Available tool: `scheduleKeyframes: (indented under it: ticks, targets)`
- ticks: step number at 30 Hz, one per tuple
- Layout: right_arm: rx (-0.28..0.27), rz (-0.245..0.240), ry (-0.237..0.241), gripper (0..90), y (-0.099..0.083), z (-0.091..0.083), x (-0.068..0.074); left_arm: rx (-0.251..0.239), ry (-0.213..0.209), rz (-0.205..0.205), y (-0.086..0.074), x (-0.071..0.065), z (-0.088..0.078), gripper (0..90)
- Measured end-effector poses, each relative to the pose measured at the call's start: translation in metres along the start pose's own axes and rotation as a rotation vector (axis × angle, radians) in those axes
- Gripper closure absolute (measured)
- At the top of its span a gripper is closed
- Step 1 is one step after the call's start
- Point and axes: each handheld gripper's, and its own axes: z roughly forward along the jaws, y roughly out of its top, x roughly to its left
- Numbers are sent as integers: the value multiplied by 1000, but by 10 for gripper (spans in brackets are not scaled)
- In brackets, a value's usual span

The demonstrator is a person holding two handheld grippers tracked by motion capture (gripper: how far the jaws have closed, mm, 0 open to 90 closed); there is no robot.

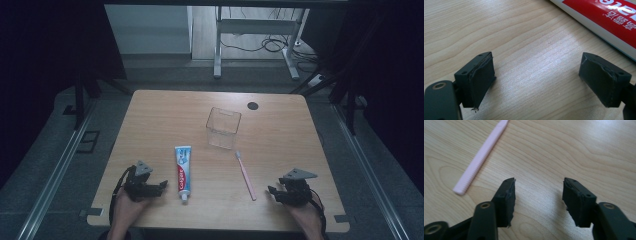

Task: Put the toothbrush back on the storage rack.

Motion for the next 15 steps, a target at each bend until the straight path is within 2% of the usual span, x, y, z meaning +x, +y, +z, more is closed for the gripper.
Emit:
scheduleKeyframes:
  ticks: [7,8,9,13,15]
  targets:
    - [-7,-14,56,612,4,-5,4,-1,0,0,0,0,0,131]
    - [-7,-14,56,612,4,-5,4,-1,0,0,0,0,0,131]
    - [-12,-16,80,666,6,-6,6,0,0,0,0,0,0,131]
    - [-16,-13,107,719,8,-7,8,0,0,0,0,0,0,131]
    - [-17,-15,137,774,11,-7,11,0,0,0,0,0,0,131]
